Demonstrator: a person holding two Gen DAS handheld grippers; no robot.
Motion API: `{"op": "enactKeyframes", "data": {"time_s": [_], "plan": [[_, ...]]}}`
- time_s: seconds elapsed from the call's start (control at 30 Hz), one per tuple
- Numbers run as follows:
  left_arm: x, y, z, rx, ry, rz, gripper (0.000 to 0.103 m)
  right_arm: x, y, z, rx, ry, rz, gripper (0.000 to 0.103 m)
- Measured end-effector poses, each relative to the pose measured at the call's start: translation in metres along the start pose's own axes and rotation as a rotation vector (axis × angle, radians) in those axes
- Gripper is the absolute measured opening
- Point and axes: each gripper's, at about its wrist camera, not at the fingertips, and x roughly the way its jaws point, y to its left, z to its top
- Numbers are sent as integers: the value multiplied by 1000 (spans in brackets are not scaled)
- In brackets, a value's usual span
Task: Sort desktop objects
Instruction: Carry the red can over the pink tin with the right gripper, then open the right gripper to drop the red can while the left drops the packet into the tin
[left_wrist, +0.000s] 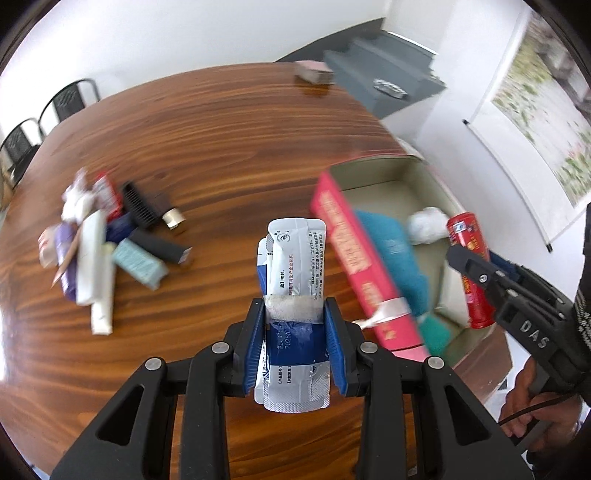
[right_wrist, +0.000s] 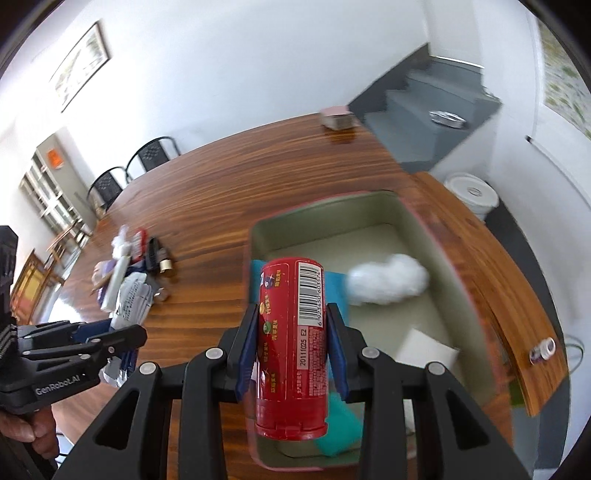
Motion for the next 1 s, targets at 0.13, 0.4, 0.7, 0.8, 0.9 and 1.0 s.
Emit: {"op": "enactKeyframes", "data": {"time_s": [0.13, 0.4, 0.7, 0.8, 0.9, 1.0], "plan": [[3, -28, 8, 51, -11, -27, 34, -7, -21, -1, 25, -13, -23, 38], [10, -73, 23, 126, -24, -84, 34, -11, -45, 0, 59, -22, -56, 38], [17, -99, 28, 152, -4, -166, 37, -11, -62, -1, 89, -18, -76, 39], [15, -101, 28, 150, -10, -173, 48, -11, -65, 0, 100, -16, -79, 39], [12, -97, 28, 131, -25, -172, 55, -10, -68, -1, 115, -12, -80, 41], [11, -90, 28, 105, -26, -159, 55, -9, -66, -1, 114, -9, -79, 41]]}}
